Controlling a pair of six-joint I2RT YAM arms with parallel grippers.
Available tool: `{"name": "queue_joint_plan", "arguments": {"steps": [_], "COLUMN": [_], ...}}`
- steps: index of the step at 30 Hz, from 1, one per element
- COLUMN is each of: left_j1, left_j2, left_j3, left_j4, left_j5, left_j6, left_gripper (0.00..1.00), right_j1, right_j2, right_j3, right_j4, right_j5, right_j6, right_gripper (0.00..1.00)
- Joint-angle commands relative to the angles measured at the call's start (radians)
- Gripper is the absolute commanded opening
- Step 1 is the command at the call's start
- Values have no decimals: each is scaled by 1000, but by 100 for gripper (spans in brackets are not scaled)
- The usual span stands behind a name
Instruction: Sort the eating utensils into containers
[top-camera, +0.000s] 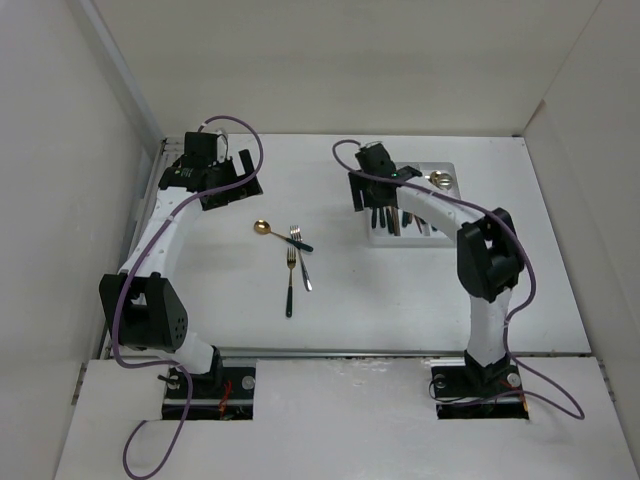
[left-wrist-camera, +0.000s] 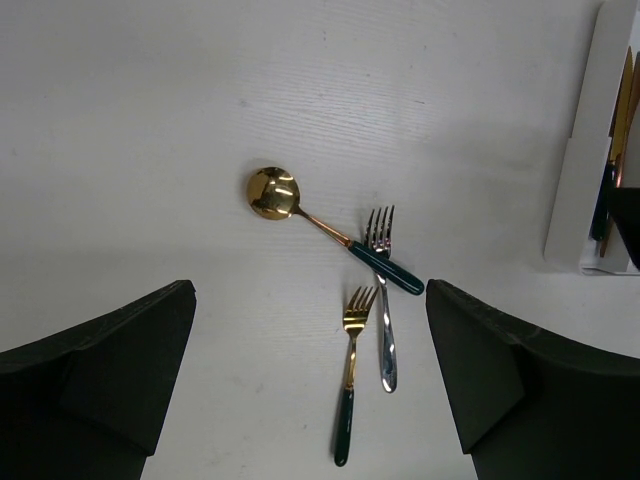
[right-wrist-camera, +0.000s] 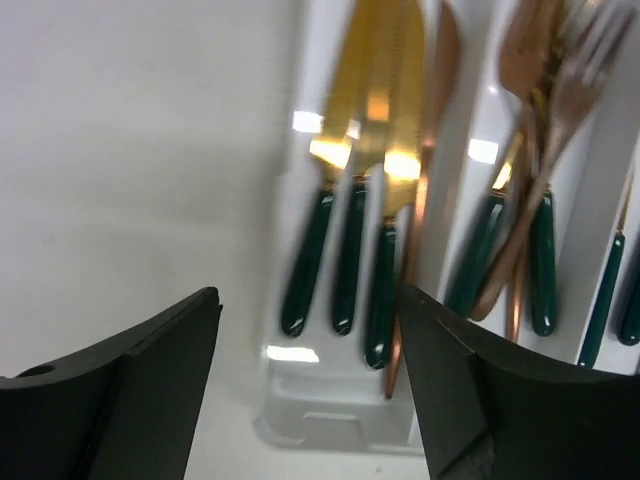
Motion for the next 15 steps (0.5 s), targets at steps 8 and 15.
{"name": "queue_joint_plan", "arguments": {"steps": [8,15], "left_j1": [4,44], "left_j2": [-66,-67], "left_j3": [-9,1], "left_j4": [15,15], "left_j5": [-25,-74], "left_j6": [1,1], "left_gripper": [100,100], "right_j1": [313,511], "right_j2": [-10,-33], "right_j3": [103,19], "right_j4": [43,-24], "right_j5": [-263,-68], "right_j6": [-20,289], "right_gripper": [45,56]}}
